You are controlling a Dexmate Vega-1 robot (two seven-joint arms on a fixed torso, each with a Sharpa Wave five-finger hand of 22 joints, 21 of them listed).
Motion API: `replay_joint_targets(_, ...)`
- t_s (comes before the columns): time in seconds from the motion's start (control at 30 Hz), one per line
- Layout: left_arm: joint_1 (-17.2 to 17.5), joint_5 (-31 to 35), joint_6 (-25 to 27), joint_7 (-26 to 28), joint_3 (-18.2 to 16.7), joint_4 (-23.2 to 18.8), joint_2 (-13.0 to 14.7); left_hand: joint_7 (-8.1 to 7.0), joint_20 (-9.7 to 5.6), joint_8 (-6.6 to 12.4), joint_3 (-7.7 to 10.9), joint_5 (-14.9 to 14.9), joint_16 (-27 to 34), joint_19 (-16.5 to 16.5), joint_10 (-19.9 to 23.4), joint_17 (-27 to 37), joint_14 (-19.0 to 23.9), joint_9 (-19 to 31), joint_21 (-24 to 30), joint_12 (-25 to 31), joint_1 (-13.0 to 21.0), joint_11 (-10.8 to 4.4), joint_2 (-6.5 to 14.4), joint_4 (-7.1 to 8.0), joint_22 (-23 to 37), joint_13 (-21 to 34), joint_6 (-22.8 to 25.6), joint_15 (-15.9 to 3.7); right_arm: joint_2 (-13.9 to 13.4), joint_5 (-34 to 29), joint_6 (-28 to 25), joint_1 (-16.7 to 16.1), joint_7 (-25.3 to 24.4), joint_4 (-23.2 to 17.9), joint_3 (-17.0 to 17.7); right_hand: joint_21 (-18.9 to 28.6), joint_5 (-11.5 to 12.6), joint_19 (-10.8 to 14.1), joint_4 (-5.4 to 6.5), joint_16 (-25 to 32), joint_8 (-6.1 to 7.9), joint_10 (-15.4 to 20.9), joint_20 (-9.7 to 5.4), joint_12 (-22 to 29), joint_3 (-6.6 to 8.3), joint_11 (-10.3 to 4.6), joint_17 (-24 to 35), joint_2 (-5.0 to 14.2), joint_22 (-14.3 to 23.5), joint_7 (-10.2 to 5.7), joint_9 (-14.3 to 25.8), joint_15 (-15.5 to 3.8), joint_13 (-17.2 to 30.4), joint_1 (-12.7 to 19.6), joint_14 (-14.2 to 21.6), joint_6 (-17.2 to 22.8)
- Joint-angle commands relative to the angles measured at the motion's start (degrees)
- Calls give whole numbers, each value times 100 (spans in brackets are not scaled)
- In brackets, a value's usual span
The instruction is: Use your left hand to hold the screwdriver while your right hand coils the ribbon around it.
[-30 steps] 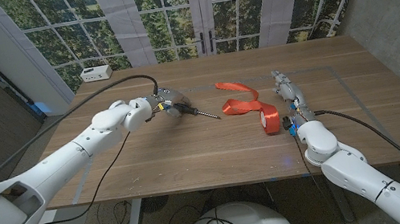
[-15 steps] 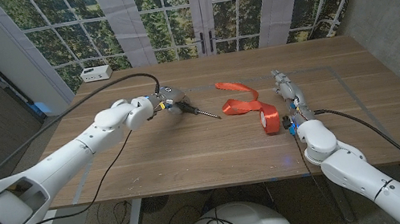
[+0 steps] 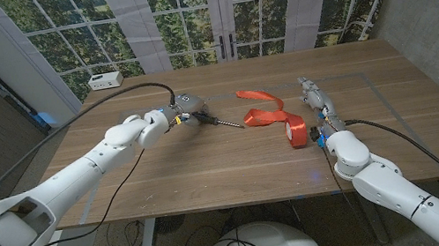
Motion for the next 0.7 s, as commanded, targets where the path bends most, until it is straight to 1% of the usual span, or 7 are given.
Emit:
replay_joint_targets(0.03, 381, -69, 75, 1639, -298, -12, 92, -263, 2, 61, -33, 24, 122, 76, 490, 768, 1264, -2, 64, 23, 654, -428, 567, 8, 29, 381, 1099, -1545, -64, -25, -69, -31, -22, -137, 20, -22, -27, 43, 42, -14, -17, 56, 2, 2, 23, 10, 20, 4, 22, -1, 15, 16, 32, -40, 44, 28)
replay_joint_targets(0.2, 477, -306, 184, 1455, -432, -209, 152, -290, 13, 70, -46, 26, 135, 20, 483, 799, 1281, -1, 85, 25, 690, -430, 563, 14, 45, 426, 1120, -1543, -151, -42, -305, -45, -68, -297, 28, -33, -25, 41, 32, -17, -17, 62, -7, 2, 40, -1, 15, 14, 22, -11, 15, 1, 32, -23, 52, 28)
replay_joint_targets(0.23, 520, -342, 161, 1622, -470, -186, 152, -290, 9, 69, -48, 26, 136, 22, 480, 802, 1281, -1, 90, 24, 694, -429, 562, 15, 46, 430, 1118, -1543, -158, -17, -289, -57, -41, -309, 34, -35, -25, 46, 23, -19, -17, 62, -11, 2, 47, -3, 12, 18, 22, -11, 14, -3, 32, -11, 53, 29)
replay_joint_targets(0.43, 623, -375, 329, 1606, -571, -351, 219, -292, 14, 77, -69, 26, 141, 50, 478, 833, 1274, 0, 142, 27, 722, -432, 541, 18, 58, 474, 1140, -1544, -221, -184, -475, -136, -254, -498, 38, -62, -30, 68, -97, -34, -7, 98, -81, 7, 144, -38, -19, 51, 21, -33, 13, -48, 30, 162, 77, 56)
replay_joint_targets(0.5, 658, -369, 336, 1719, -595, -352, 227, -300, 16, 82, -77, 26, 142, 50, 480, 845, 1272, 0, 157, 30, 733, -417, 534, 20, 63, 490, 1152, -1544, -289, -309, -680, -172, -387, -646, 33, -69, -35, 76, -135, -37, -2, 121, -83, 14, 169, -29, -27, 54, 20, -30, 12, -54, 30, 211, 88, 69)
replay_joint_targets(0.57, 663, -451, 341, 1542, -619, -425, 260, -305, 23, 84, -84, 27, 143, 26, 474, 857, 1266, 0, 164, 28, 744, -426, 532, 23, 67, 508, 1158, -1543, -324, -381, -813, -206, -479, -754, 39, -75, -40, 82, -165, -41, 4, 136, -93, 17, 187, -34, -34, 51, 20, -31, 12, -61, 29, 251, 92, 85)
replay_joint_targets(0.7, 702, -457, 365, 1571, -650, -457, 278, -299, 24, 78, -90, 28, 143, -2, 466, 870, 1262, 0, 172, 27, 755, -434, 534, 29, 72, 528, 1144, -1543, -394, -531, -992, -259, -599, -905, 37, -87, -50, 102, -244, -44, 11, 155, -86, 19, 222, -44, -48, 28, 19, -41, 11, -81, 29, 343, 117, 109)
